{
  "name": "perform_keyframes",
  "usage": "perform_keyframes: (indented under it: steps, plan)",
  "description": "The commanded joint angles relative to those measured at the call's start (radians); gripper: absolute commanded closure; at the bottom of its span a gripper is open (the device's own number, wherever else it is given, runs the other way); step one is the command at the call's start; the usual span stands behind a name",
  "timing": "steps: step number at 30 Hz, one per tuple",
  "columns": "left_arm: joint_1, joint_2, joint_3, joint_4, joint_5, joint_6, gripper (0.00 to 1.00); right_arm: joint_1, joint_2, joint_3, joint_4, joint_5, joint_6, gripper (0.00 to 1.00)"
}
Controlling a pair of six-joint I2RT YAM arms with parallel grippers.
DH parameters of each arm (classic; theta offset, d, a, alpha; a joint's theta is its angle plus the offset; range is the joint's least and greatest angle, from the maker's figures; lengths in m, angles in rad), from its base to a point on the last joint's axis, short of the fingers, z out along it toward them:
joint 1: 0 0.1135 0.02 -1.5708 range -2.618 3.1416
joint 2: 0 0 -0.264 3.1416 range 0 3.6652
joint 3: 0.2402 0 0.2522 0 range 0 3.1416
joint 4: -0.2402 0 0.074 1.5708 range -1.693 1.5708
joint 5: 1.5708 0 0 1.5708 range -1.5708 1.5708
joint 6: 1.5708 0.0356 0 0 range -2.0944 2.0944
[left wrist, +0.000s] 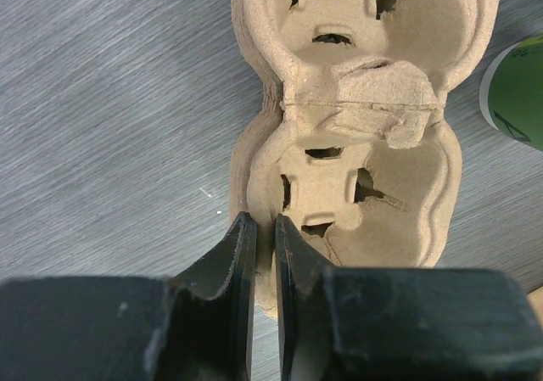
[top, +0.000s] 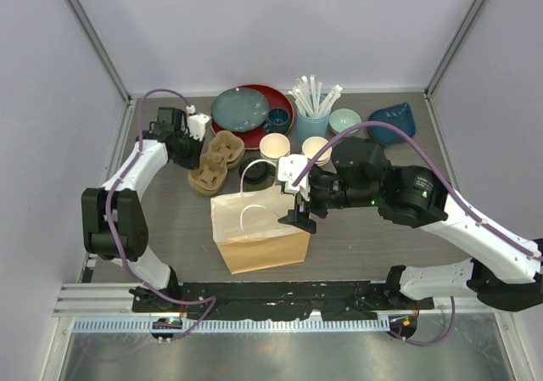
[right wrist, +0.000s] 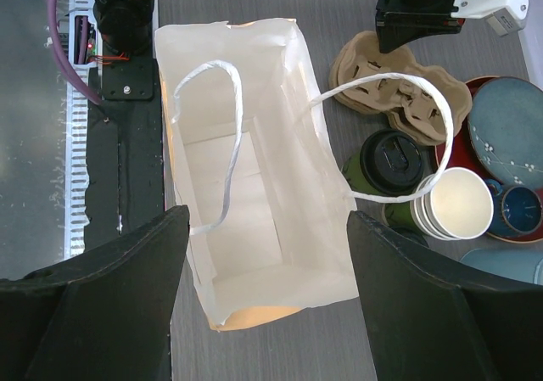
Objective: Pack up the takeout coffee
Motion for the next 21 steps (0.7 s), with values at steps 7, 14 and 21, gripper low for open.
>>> perform_keyframes:
  steps: [7,14,21]
  plan:
    - [-0.013,-0.002,-0.012,0.045,-0.029,0.008,0.82,0.005,-0.017,0.000,0.013,-0.014,0.007,0.20]
    - [-0.037,-0.007,-0.019,0.068,-0.073,0.026,0.78,0.005,-0.011,0.000,0.009,-0.018,0.005,0.20]
    - [-0.069,-0.026,-0.045,0.091,-0.145,0.048,0.74,0.005,-0.014,0.001,0.003,-0.018,0.005,0.20]
